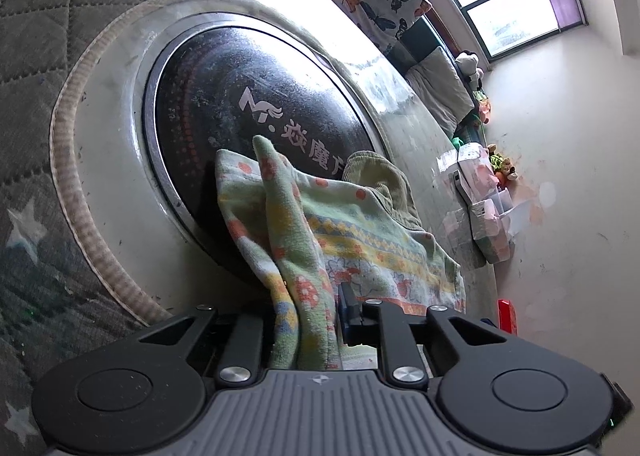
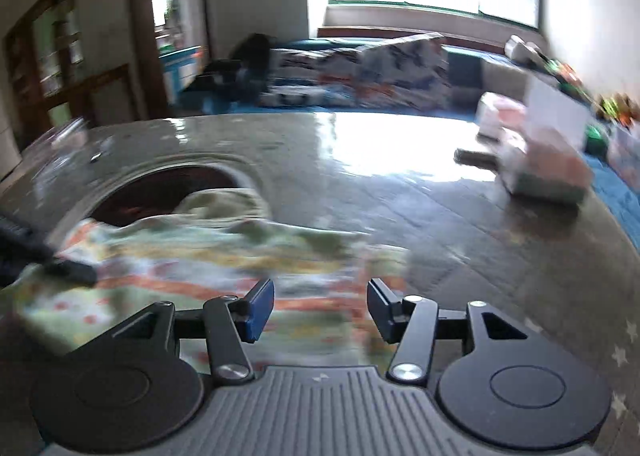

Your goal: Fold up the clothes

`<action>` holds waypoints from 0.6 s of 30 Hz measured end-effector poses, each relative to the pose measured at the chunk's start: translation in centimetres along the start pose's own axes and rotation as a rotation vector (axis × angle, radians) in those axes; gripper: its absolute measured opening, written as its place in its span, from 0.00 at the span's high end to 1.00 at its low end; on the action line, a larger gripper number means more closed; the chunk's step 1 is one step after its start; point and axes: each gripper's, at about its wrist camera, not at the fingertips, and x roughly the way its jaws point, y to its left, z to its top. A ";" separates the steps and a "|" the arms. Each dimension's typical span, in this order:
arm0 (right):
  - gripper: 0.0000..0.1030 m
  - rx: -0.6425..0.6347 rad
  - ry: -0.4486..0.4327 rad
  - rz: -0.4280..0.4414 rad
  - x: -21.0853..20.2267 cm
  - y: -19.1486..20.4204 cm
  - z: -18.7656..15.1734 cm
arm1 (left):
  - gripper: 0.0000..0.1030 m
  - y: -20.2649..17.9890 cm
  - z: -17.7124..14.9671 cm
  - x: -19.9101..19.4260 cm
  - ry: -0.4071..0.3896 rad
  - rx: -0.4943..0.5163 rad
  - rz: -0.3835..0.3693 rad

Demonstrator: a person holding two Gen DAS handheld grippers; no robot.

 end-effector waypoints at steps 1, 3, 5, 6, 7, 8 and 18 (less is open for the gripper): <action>0.44 0.020 0.007 -0.008 0.5 -0.7 0.0 | 0.81 0.0 0.0 0.0 0.001 0.001 0.000; 0.43 0.052 0.020 -0.022 1.3 -1.9 -0.1 | 0.81 -0.1 0.0 0.1 0.001 0.007 0.003; 0.42 0.084 0.030 -0.015 2.1 -2.7 -0.2 | 0.81 -0.2 0.0 0.1 0.001 0.014 0.006; 0.42 0.101 0.035 -0.011 2.4 -3.1 -0.3 | 0.81 -0.3 0.1 0.1 0.002 0.018 0.008; 0.42 0.117 0.040 -0.007 2.8 -3.5 -0.4 | 0.81 -0.4 0.1 0.1 0.003 0.022 0.011; 0.41 0.131 0.038 0.003 2.9 -3.7 -0.5 | 0.81 -0.5 0.1 0.2 0.004 0.026 0.013; 0.88 0.127 0.023 0.046 2.7 -2.3 -0.8 | 0.79 -1.3 0.2 0.5 0.014 0.072 0.046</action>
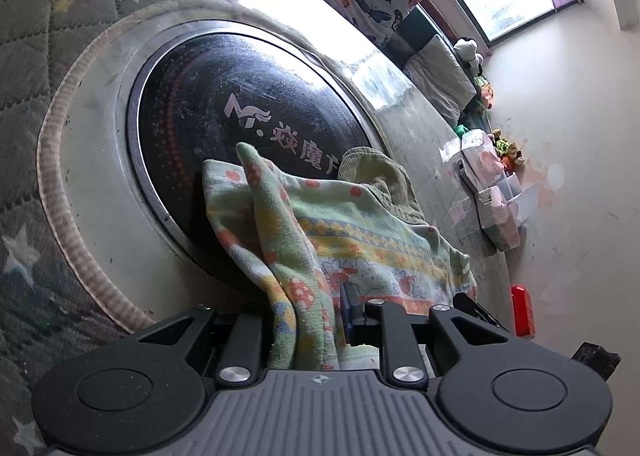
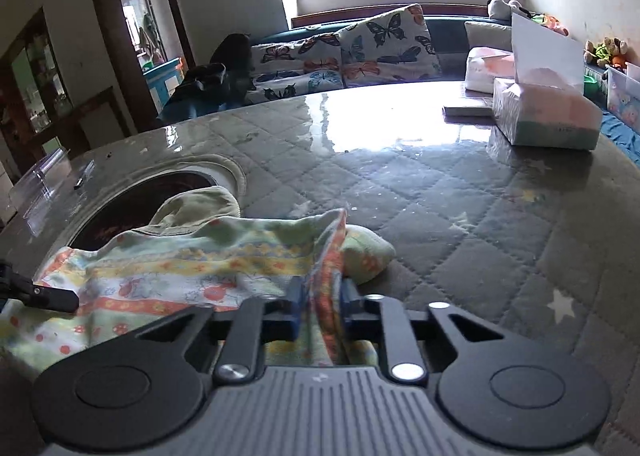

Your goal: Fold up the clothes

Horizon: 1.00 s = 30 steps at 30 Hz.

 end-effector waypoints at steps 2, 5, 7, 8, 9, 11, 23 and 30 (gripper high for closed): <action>0.90 0.004 -0.009 -0.003 -0.4 0.1 0.1 | 0.80 -0.2 0.1 0.0 0.000 0.018 0.011; 0.91 0.007 -0.029 -0.001 -1.2 0.4 0.3 | 0.81 -1.2 0.0 0.0 -0.014 0.093 0.060; 0.91 0.003 -0.045 0.001 -1.9 0.7 0.5 | 0.82 -1.8 -0.1 0.1 -0.019 0.133 0.082; 0.91 0.000 -0.058 0.002 -2.3 0.8 0.7 | 0.82 -2.1 -0.1 0.1 -0.025 0.151 0.091; 0.91 -0.004 -0.068 0.003 -2.7 0.9 0.8 | 0.83 -2.4 -0.2 0.0 -0.032 0.168 0.095; 0.91 -0.014 -0.086 0.004 -3.5 1.3 1.1 | 0.85 -2.9 -0.2 -0.3 -0.046 0.195 0.095; 0.92 -0.059 -0.180 -0.029 -7.7 1.8 2.3 | 0.89 -7.0 -0.2 -0.6 -0.072 0.298 0.057; 0.92 -0.064 -0.215 -0.068 -9.6 0.8 3.3 | 0.89 -10.0 -0.3 0.5 -0.070 0.354 0.047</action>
